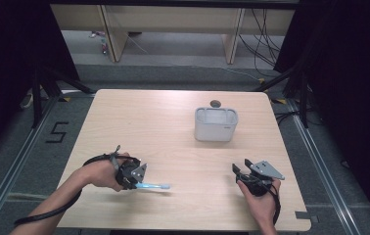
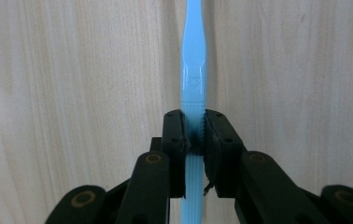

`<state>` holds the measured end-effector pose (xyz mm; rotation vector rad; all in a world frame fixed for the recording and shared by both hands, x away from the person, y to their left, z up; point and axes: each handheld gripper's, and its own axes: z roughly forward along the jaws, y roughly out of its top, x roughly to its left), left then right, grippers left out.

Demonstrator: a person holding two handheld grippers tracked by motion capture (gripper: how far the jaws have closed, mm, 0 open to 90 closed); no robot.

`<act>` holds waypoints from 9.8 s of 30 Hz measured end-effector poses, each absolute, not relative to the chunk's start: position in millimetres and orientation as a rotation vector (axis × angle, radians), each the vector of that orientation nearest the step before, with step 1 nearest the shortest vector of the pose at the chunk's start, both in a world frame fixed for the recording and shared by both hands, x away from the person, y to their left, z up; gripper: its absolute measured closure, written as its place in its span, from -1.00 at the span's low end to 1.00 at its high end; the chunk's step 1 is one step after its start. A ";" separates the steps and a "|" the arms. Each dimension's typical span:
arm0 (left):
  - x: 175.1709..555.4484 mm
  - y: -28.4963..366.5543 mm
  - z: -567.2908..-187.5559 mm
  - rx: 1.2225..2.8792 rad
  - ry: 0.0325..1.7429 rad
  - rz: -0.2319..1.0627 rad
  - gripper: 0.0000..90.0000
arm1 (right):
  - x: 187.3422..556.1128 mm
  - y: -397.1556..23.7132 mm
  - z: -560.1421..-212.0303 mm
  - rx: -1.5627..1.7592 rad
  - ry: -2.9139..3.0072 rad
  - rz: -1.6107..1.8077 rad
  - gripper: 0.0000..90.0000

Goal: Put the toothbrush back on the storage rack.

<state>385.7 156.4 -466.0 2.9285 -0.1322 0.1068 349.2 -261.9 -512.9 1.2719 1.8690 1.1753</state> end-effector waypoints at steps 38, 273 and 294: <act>381.3 164.5 -440.4 2.636 0.037 0.312 0.75 | 349.3 -262.1 -512.9 1.273 1.870 1.178 0.03; 349.9 193.3 -522.9 1.633 0.789 0.632 -0.32 | 363.1 -202.1 -409.6 1.008 1.739 1.550 0.90; 349.7 191.5 -522.8 1.643 0.794 0.648 -0.27 | 370.2 -219.4 -409.1 1.028 1.662 1.553 0.90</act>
